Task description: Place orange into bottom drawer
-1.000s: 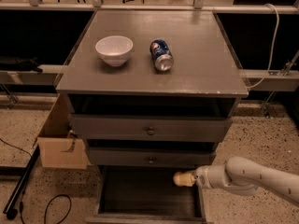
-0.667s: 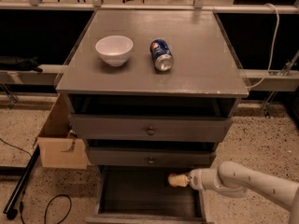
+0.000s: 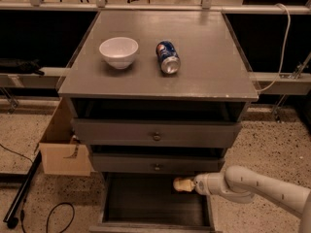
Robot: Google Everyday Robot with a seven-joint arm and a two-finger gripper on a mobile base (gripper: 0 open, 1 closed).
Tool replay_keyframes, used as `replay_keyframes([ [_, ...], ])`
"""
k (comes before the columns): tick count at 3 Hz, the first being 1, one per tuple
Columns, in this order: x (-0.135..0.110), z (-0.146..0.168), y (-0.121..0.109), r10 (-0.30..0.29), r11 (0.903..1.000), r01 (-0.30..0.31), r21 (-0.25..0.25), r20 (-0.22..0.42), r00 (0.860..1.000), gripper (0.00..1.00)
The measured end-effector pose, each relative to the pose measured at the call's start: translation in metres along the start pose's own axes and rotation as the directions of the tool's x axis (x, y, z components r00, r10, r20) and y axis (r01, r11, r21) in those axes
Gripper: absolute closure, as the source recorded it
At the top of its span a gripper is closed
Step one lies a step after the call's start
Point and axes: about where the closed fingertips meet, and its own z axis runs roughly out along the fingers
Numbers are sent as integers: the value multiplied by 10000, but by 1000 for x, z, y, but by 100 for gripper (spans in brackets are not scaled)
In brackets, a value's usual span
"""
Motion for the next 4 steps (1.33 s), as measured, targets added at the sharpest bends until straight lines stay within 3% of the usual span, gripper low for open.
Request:
replay_keyframes([
  [1,23,19,-5,-306,9995,307,-74,30,9995,100],
  [2,62,47,-26,-207,9997,209,84,-244,9995,100],
  [4,69,62,-31,-33,9998,41,172,-425,9991,100],
])
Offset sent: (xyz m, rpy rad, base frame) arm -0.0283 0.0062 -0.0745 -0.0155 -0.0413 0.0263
